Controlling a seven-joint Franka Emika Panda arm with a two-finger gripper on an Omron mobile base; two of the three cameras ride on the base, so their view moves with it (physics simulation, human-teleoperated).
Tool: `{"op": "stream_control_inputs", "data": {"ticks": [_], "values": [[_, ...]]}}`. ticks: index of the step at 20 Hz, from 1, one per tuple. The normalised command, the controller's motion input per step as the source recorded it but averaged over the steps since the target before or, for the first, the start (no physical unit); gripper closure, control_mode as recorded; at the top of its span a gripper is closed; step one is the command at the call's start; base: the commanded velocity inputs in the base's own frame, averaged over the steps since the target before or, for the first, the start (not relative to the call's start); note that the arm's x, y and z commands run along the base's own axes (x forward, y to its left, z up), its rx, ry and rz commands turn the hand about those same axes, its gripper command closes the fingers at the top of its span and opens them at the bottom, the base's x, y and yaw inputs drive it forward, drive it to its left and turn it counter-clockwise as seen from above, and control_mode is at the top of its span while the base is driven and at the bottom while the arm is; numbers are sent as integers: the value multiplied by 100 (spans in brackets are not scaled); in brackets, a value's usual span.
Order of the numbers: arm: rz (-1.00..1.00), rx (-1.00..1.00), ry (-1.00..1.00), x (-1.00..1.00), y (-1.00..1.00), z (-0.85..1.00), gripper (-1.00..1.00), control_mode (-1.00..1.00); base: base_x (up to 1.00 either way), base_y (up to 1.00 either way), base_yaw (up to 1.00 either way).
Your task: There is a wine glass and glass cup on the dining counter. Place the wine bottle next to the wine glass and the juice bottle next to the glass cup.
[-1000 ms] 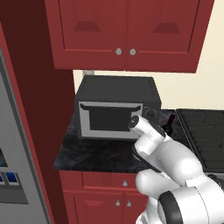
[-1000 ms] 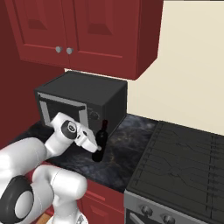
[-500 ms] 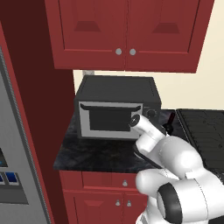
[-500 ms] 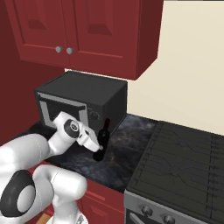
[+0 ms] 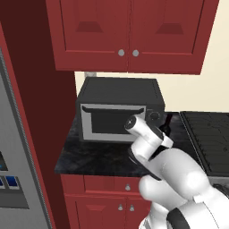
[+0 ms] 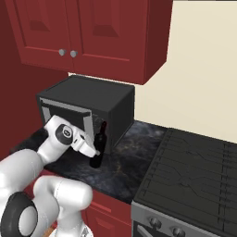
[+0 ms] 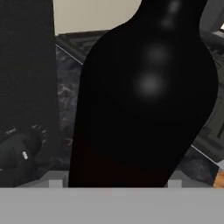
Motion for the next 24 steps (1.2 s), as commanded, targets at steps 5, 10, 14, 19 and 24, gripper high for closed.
{"op": "stream_control_inputs", "data": {"ticks": [5,10,14,19,24], "values": [[11,0,7,-27,29,34,100,-100,0,0,0],[12,0,0,-38,24,24,100,-100,0,0,0],[6,0,-4,-41,23,17,100,-100,0,0,0],[5,0,-3,-31,23,25,100,-100,0,0,0],[5,0,0,-21,16,37,100,-100,0,0,0]]}}
